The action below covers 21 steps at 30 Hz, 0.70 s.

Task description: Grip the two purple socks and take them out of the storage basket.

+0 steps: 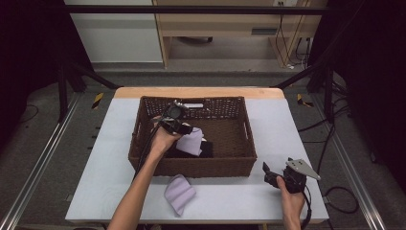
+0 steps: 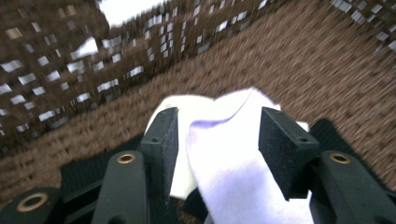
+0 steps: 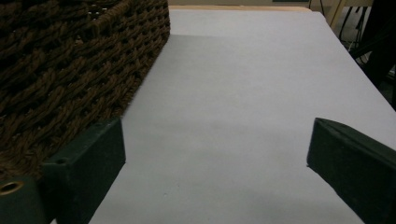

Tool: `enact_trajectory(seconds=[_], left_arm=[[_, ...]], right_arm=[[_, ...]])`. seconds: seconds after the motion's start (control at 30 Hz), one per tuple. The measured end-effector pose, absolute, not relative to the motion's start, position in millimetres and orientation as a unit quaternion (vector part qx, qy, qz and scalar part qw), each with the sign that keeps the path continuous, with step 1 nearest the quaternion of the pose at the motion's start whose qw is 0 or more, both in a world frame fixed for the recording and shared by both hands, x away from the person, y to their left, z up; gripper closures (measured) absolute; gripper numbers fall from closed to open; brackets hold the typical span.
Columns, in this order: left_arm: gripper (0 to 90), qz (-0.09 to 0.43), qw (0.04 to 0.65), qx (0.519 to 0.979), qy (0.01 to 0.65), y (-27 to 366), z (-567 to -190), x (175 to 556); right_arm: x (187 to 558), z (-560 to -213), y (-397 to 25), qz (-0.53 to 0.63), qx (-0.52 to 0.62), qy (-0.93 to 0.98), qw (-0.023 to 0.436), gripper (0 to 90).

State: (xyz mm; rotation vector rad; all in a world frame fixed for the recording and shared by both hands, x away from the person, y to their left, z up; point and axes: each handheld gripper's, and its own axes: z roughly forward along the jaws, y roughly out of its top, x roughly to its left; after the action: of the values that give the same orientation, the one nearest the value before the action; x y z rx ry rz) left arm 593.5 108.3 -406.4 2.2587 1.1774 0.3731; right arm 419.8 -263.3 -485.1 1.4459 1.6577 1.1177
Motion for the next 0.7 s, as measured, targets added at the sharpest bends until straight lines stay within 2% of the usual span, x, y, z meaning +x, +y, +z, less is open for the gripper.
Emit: enact_trajectory(seconds=[0.43, 0.53, 0.7], left_arm=[[52.1, 0.124, 0.215, 0.863, 0.439, 104.7, -420.9, 598.0], [58.6, 0.108, 0.212, 0.864, 0.443, 104.2, -422.7, 598.9], [77.3, 0.090, 0.205, 0.867, 0.445, 104.4, -422.2, 597.9]], right_arm=[[418.5, -485.0, -267.0, 0.446, 0.552, 0.628, 0.320, 3.6], [418.4, -485.0, -266.9, 0.446, 0.552, 0.627, 0.321, 4.1], [418.4, -485.1, -266.7, 0.445, 0.551, 0.627, 0.324, 5.4]])
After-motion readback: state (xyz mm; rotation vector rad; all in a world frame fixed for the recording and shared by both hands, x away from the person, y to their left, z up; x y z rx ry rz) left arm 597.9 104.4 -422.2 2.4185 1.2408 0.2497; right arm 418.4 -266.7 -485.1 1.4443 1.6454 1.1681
